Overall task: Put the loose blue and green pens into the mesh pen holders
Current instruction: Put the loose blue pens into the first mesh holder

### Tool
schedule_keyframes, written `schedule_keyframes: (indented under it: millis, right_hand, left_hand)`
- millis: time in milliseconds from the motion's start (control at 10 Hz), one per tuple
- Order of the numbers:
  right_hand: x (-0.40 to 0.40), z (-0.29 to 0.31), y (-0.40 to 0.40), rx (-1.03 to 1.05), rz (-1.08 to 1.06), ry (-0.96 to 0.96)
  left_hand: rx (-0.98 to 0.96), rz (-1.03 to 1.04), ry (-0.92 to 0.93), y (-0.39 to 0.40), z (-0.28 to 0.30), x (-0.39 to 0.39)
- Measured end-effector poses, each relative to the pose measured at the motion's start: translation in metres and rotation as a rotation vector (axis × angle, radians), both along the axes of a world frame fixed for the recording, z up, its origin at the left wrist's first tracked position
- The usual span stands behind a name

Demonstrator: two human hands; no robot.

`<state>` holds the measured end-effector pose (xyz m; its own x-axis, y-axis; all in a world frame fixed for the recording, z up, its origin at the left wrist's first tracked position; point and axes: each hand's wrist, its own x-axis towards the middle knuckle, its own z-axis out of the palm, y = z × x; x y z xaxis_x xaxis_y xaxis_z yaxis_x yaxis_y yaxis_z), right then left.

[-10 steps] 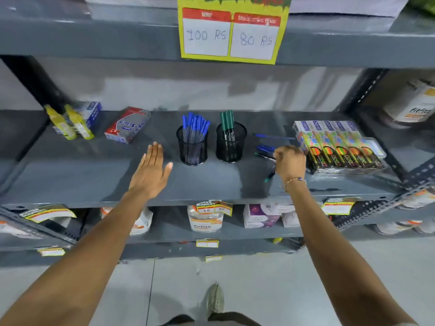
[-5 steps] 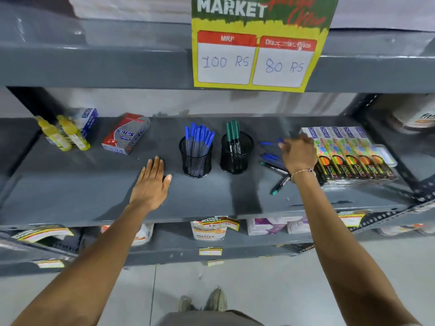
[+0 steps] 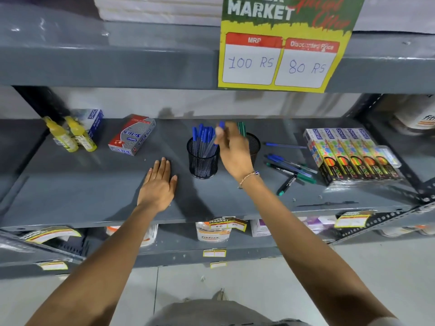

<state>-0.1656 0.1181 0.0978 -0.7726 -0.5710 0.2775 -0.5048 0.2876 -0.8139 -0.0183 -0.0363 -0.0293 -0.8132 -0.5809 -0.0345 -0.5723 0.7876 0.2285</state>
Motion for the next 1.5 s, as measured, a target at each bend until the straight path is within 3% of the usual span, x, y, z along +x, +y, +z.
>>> schedule_keyframes:
  millis: [100,300,400,600,800,900,1100,1300,1500]
  right_hand:
    - [-0.006,-0.007,-0.001,0.08,0.026,-0.017]
    - [-0.054,-0.008,0.036,0.069,-0.26,0.06]
    - [-0.089,-0.019,0.072,0.259,-0.433,0.096]
    - [-0.114,-0.045,0.106,0.703,-0.412,0.094]
    - [-0.111,-0.049,0.1,0.854,-0.385,0.038]
    - [-0.111,-0.045,0.098,0.815,-0.426,0.018]
    - [-0.092,-0.01,0.08,0.501,-0.396,0.099]
    - [-0.036,0.037,0.045,-0.137,-0.236,-0.028]
    - [0.001,0.01,0.008,-0.047,-0.026,-0.136]
  left_hand:
    - [-0.004,0.002,0.003,0.0,0.001,-0.001]
    - [-0.007,-0.003,0.018,0.0,-0.001,0.002]
    - [-0.016,-0.006,0.019,0.001,0.0,0.0]
    - [-0.015,-0.005,0.011,0.0,-0.001,0.001]
    - [-0.016,-0.001,0.017,-0.001,-0.002,0.001]
    - [-0.014,-0.001,0.024,-0.001,-0.003,0.001]
    - [-0.013,-0.002,0.013,-0.002,-0.003,0.001]
    - [-0.027,-0.005,0.002,-0.001,-0.002,0.0]
    - [-0.035,-0.009,-0.006,-0.001,-0.002,0.001]
